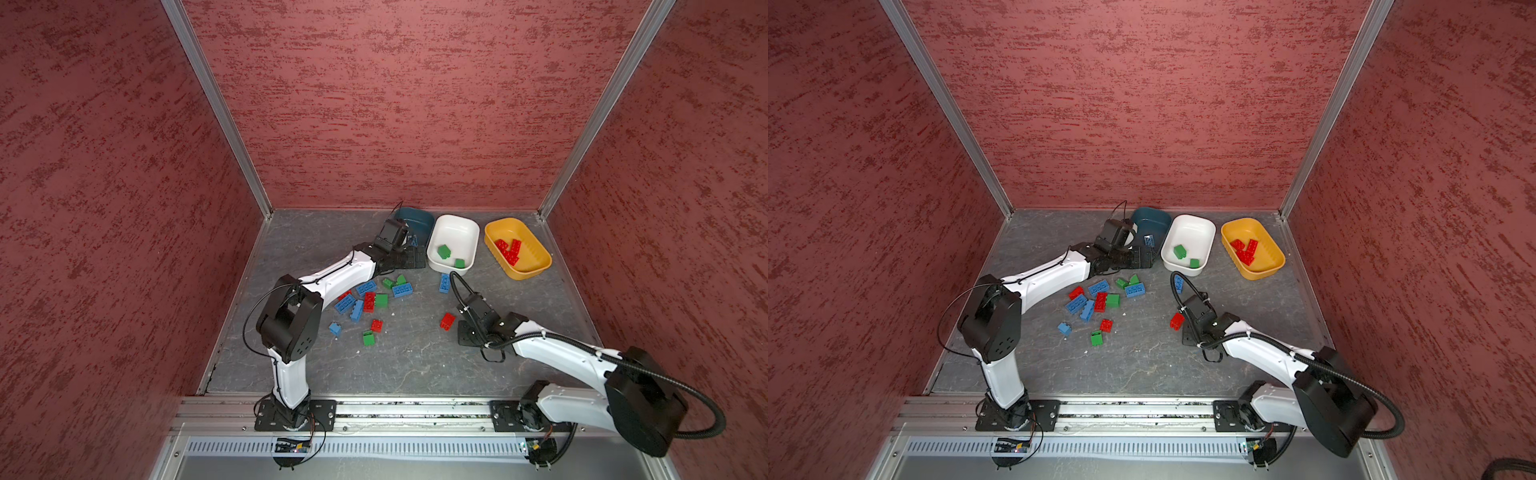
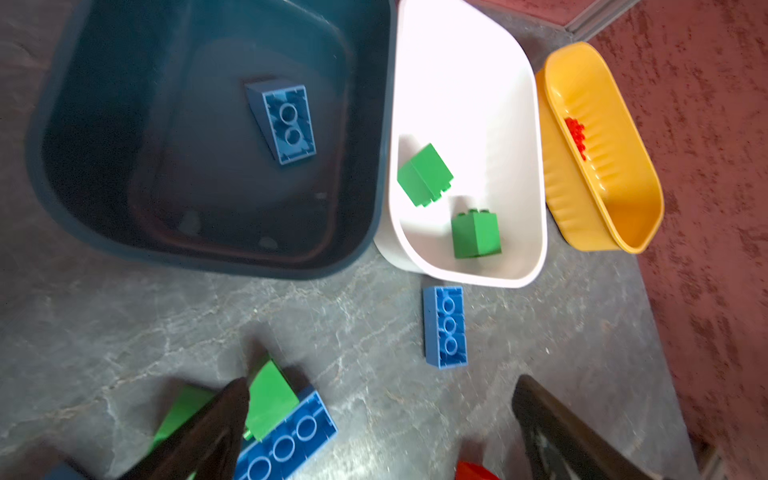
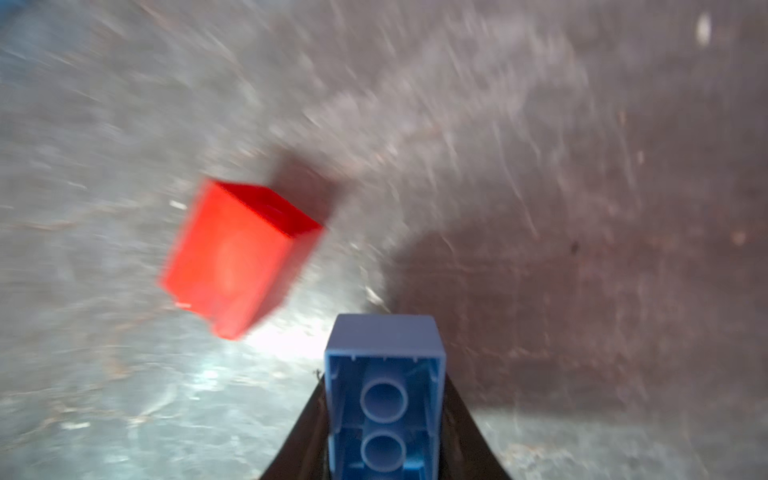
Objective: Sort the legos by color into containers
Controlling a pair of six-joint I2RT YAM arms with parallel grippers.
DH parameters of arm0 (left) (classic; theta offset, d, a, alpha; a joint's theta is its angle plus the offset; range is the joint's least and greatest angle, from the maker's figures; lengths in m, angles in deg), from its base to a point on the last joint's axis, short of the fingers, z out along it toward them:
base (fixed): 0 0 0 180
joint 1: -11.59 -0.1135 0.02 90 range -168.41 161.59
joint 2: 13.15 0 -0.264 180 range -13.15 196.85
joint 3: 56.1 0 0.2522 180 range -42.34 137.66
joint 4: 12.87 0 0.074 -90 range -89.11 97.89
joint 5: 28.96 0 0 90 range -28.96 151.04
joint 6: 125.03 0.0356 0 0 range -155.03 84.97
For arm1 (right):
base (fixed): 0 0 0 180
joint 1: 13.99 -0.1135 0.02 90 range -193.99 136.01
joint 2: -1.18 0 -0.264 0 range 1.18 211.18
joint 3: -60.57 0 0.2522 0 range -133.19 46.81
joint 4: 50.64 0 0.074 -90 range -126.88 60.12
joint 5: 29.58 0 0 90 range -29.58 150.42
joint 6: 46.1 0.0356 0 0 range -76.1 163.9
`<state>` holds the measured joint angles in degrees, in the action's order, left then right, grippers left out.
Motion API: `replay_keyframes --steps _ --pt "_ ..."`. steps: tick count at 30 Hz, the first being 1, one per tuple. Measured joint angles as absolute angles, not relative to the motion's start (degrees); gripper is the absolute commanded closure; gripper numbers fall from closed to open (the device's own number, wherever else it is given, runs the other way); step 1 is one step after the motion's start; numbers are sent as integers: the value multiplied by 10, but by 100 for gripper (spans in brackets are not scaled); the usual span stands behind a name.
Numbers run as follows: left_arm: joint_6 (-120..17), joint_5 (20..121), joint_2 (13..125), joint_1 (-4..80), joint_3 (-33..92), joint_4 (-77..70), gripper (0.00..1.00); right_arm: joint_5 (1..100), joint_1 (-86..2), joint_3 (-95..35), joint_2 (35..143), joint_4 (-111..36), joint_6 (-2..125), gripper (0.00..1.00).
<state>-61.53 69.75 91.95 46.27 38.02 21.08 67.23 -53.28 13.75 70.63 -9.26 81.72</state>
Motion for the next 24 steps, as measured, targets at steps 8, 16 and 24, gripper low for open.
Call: replay_keyframes --steps 8,16,24 --pt "-611 812 897 476 351 232 1 650 -533 136 683 -244 703 76" --pt "-598 879 876 513 339 243 10 579 -533 139 696 -391 591 75" --pt "-582 906 869 511 333 274 40 539 -533 179 690 -510 507 74"
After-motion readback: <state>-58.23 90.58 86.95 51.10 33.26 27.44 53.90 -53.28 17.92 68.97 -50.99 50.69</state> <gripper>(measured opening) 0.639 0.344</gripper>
